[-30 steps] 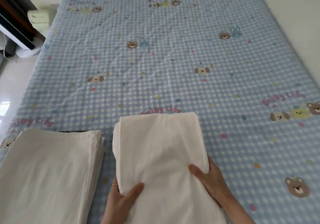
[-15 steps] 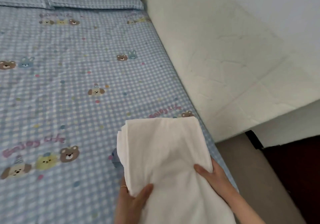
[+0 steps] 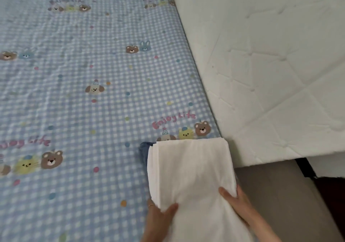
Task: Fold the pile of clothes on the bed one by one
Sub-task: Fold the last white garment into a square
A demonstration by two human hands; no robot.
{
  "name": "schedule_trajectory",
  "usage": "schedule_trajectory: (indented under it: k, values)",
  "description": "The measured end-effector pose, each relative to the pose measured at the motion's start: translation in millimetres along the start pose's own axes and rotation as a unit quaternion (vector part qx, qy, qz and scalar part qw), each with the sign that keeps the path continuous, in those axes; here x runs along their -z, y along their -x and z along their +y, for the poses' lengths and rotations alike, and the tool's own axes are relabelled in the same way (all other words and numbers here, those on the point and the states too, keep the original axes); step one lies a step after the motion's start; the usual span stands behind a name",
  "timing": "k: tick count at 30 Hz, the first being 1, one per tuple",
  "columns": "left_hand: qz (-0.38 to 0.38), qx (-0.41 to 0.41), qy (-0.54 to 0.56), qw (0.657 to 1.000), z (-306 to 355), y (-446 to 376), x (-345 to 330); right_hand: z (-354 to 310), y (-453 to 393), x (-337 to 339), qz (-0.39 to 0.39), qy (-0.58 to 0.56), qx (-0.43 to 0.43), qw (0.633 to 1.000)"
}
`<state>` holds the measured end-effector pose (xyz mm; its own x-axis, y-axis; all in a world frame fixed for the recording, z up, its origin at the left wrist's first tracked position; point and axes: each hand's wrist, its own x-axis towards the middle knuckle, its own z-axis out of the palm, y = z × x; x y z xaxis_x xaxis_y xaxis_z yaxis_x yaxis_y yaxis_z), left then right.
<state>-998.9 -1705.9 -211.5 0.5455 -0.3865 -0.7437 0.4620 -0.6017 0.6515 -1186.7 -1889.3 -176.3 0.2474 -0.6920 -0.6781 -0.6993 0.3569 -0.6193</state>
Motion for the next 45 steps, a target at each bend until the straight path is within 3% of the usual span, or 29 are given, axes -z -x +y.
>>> schedule_trajectory:
  k: [8, 11, 16, 19, 22, 26, 28, 32, 36, 38, 42, 45]
  values:
    - [0.001, 0.042, -0.071, 0.997, -20, -14, -7, 19, -25, -12, 0.036, 0.064, -0.024, 0.997]
    - [0.017, 0.044, -0.134, 0.990, -16, 3, 0, 11, -11, -21, 0.085, 0.108, -0.019, 0.990]
    - [-0.050, 0.034, -0.259, 0.964, -16, 41, 57, -32, 45, -56, 0.222, 0.327, 0.012, 0.919]
    - [-0.011, 0.040, -0.269, 0.962, -18, 56, 133, -62, 76, -101, 0.233, 0.325, 0.078, 0.913]
    - [0.030, 0.059, -0.214, 0.975, -29, 63, 224, -94, 108, -175, 0.134, 0.314, 0.101, 0.935]
    - [0.092, 0.067, -0.150, 0.982, -42, 64, 341, -128, 153, -294, 0.027, 0.347, 0.164, 0.923]
    - [0.117, 0.045, -0.177, 0.976, -46, 66, 398, -141, 176, -355, -0.046, 0.362, 0.161, 0.917]
    - [0.220, -0.017, -0.232, 0.947, -61, 70, 568, -182, 233, -510, -0.146, 0.307, 0.141, 0.930]
    - [0.380, -0.055, -0.291, 0.876, -65, 69, 744, -220, 277, -670, -0.244, 0.274, 0.141, 0.919]
    - [0.415, -0.048, -0.321, 0.850, -69, 58, 814, -231, 294, -742, -0.272, 0.249, 0.138, 0.919]
    - [0.395, 0.059, -0.332, 0.854, -86, 22, 923, -237, 315, -855, -0.257, 0.100, 0.088, 0.957]
    - [0.291, 0.115, -0.216, 0.925, -102, -1, 970, -230, 311, -888, -0.185, 0.009, 0.035, 0.982]
